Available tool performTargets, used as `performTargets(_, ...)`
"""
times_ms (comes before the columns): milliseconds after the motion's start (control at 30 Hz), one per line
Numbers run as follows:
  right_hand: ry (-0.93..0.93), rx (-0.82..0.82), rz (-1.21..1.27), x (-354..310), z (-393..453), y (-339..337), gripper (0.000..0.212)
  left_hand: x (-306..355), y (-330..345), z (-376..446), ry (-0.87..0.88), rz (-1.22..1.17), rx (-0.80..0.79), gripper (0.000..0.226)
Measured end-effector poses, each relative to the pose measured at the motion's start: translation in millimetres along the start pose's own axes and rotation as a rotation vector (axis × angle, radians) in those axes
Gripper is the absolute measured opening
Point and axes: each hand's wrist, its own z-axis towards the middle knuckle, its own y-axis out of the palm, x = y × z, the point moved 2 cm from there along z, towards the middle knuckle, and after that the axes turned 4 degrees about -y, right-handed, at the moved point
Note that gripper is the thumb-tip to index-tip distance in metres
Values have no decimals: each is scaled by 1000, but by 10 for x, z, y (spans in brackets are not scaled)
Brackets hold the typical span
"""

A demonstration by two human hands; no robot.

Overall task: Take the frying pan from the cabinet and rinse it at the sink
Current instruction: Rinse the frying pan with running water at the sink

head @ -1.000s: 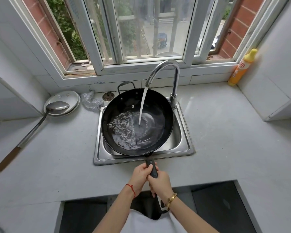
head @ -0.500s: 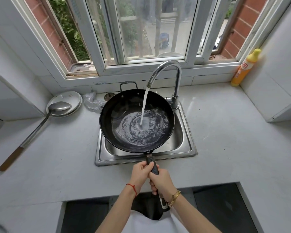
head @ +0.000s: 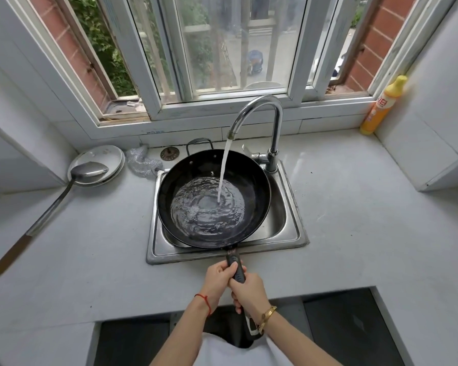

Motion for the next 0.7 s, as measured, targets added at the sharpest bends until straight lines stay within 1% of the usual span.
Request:
performTargets(200,38,-9,37,108,34,111,17,-81,-79,41,-29,67,17,17)
performTargets(500,73,0,78,181,133,173,23,-107,-134,146,-57,105,-8,20)
performTargets(600,94,-37,83,180,152,158,22,-102,-149,164,-64,102,-20,19)
performTargets(700,128,-142,86,139,167,93,20,-106,-142,172,-74,68,-24,18)
